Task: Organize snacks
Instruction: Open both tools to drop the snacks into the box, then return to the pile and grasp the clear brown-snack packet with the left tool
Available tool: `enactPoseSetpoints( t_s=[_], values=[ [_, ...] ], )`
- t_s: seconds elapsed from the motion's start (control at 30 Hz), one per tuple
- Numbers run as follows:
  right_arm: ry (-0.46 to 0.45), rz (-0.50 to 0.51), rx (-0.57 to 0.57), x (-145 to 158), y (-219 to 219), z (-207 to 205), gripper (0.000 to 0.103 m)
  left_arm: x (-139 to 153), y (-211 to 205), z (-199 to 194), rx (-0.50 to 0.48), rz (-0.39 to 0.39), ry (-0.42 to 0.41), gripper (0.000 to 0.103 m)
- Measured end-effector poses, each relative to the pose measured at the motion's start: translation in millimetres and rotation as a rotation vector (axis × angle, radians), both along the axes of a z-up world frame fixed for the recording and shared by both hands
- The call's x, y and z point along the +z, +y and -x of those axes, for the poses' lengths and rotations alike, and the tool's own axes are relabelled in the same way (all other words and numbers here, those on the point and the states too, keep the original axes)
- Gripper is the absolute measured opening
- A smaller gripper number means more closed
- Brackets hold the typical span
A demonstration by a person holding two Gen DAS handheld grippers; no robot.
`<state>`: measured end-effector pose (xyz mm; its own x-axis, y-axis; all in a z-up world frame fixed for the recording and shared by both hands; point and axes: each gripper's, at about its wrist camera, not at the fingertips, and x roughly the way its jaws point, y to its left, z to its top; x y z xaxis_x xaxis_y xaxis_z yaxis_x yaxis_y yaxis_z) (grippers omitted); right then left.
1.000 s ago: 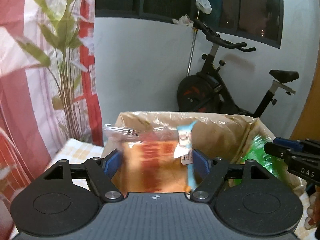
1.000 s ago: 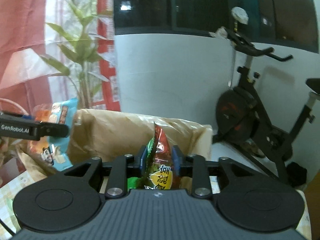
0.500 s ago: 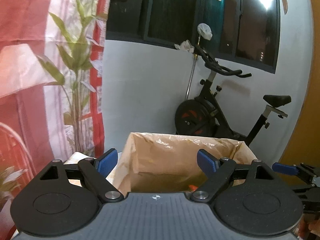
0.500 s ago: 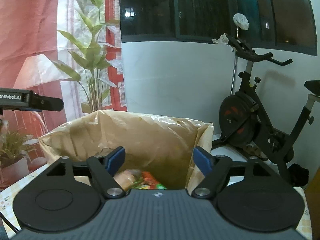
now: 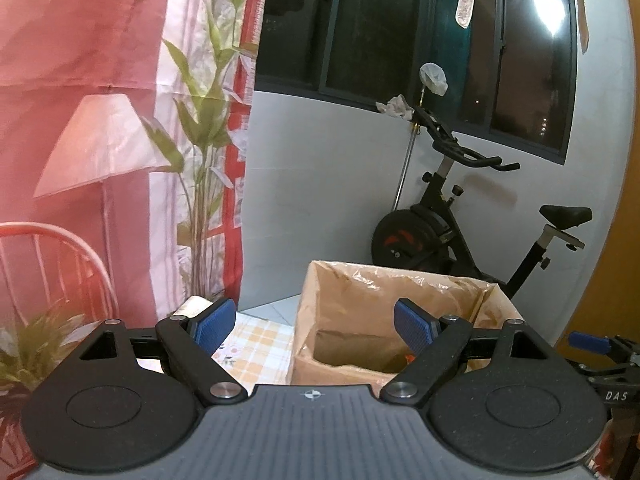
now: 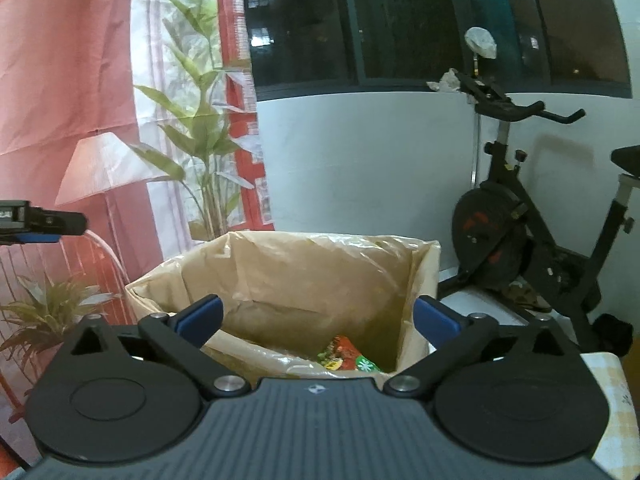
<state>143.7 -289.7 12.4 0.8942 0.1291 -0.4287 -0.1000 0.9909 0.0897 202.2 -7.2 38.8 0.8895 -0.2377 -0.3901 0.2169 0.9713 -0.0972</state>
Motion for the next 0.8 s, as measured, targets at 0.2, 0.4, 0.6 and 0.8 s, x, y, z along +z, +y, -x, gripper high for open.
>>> enactPoseSetpoints(
  t_s=[0.2,0.4,0.6,0.8],
  values=[
    [0.028,-0.051,-0.008,0.8,-4.3,12.9,0.103,1.1,16.6,23.0,0.014,-0.017,-0.008,0.088],
    [0.042,-0.073,-0.02,-1.8,-11.5,29.3,0.103,-2.5,40.6,47.3,0.024,-0.002,-0.004,0.088],
    [0.077,-0.092,-0.007,-10.8,-15.0,44.9,0.103,-17.2,59.7,67.3,0.042,-0.008,-0.002,0.088],
    [0.097,-0.054,0.03,-30.2,-6.6,60.2,0.103,-54.5,65.7,79.6,0.04,-0.015,0.03,0.088]
  ],
)
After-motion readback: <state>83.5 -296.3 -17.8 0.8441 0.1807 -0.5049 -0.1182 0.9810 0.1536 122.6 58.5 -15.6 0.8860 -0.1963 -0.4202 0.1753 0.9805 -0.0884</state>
